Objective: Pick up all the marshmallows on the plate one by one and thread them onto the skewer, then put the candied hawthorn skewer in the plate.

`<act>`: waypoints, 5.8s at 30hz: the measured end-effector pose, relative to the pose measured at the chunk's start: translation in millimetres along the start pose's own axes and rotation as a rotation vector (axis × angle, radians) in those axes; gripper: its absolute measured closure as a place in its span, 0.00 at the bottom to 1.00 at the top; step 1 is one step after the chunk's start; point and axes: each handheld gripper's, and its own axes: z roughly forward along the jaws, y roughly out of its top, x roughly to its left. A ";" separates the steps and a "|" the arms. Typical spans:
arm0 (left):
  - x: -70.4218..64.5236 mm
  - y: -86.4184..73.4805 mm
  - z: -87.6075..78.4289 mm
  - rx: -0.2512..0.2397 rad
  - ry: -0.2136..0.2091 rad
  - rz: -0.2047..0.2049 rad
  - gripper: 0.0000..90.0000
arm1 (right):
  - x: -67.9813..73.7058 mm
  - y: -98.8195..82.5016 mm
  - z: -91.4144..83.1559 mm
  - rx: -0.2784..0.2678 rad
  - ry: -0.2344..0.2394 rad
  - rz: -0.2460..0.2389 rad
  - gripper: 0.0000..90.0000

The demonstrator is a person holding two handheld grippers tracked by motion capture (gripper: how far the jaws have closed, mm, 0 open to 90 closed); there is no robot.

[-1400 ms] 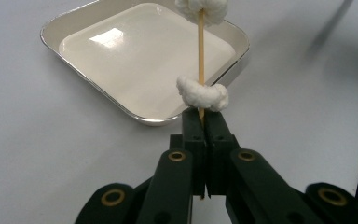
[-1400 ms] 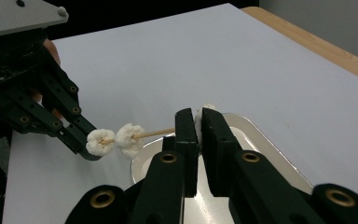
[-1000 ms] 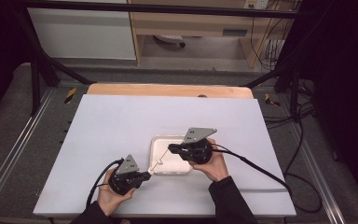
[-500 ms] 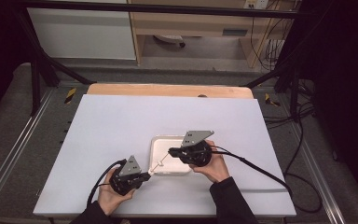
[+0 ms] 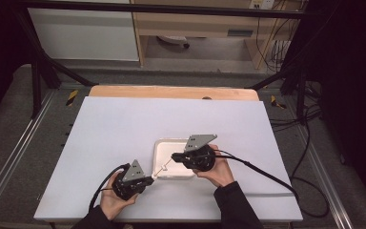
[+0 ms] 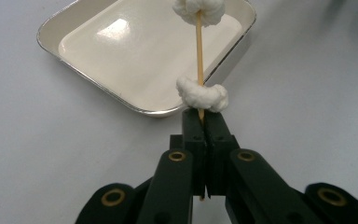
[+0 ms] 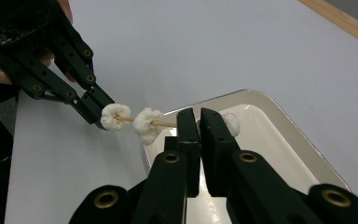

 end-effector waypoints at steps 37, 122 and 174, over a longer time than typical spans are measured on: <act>-0.8 -1.1 2.6 0.009 -0.005 0.009 0.99 | 4.6 -2.9 4.4 -0.003 0.044 -0.004 0.97; 12.5 0.2 -5.7 -0.085 -0.016 -0.101 0.99 | -25.9 -43.0 -40.1 -0.141 -0.163 0.279 0.15; 20.0 64.6 70.2 0.250 0.095 -0.141 0.98 | -31.0 -141.4 -84.1 -0.006 -0.270 0.386 0.01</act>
